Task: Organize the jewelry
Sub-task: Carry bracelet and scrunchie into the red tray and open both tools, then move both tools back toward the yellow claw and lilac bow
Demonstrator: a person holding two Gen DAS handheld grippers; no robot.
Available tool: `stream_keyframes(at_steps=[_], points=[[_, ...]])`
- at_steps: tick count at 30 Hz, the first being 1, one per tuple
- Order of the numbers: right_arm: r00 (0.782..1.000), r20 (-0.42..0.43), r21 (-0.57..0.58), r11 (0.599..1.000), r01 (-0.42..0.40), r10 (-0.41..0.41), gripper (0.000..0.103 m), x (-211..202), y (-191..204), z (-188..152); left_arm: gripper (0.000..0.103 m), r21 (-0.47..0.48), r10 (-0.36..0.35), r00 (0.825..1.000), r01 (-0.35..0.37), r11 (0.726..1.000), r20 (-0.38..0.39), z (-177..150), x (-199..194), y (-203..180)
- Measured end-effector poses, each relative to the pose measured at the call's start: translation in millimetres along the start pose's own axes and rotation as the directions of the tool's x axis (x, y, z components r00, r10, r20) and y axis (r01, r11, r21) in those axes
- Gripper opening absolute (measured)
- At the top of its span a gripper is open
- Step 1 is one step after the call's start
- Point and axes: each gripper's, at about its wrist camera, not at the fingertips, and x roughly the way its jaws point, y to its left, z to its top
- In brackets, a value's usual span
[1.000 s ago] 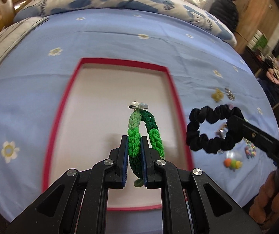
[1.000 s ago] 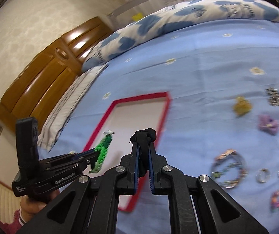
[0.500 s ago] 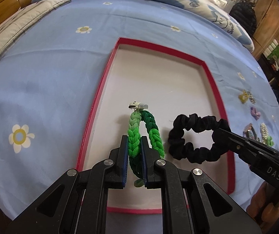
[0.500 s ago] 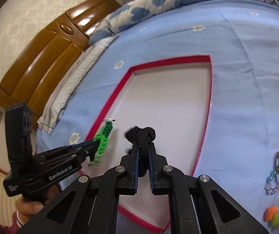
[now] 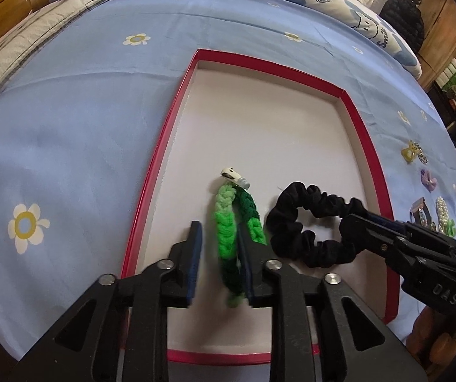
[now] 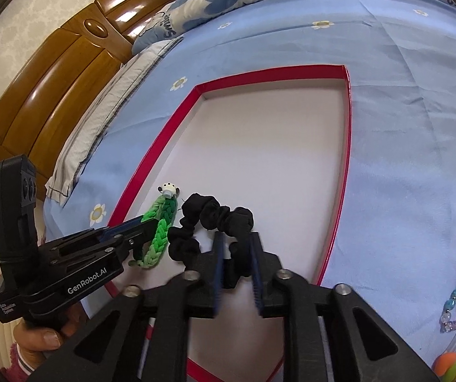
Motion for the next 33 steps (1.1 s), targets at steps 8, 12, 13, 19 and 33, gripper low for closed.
stream_keyframes(at_steps=[8, 12, 13, 19, 33], points=[[1.000, 0.011, -0.014, 1.000, 0.005, -0.005, 0.038, -6.4, 2.3, 0.1, 0.036, 0.009, 0.006, 1.000, -0.006, 1.000, 0.029, -0.9, -16.3, -2.3], [0.999, 0.040, -0.004, 1.000, 0.006, -0.005, 0.039, -21.8, -0.7, -1.0, 0.042, 0.010, -0.002, 0.998, 0.002, 1.000, 0.060, 2.5, -31.9, -5.2], [0.999, 0.050, -0.003, 1.000, 0.008, -0.008, 0.039, -26.5, -1.8, -1.5, 0.042, 0.010, -0.008, 0.998, 0.007, 1.000, 0.066, 4.0, -34.9, -6.3], [0.993, 0.110, 0.034, 0.999, 0.029, -0.032, 0.044, -58.8, -17.5, -5.8, 0.042, 0.028, -0.031, 0.996, 0.028, 0.999, 0.089, 8.5, -47.3, -21.3], [0.969, 0.203, 0.195, 0.976, 0.100, -0.140, 0.046, -123.2, -91.3, -26.1, 0.042, 0.116, -0.105, 0.992, 0.096, 0.989, 0.074, 10.8, -47.0, -82.3]])
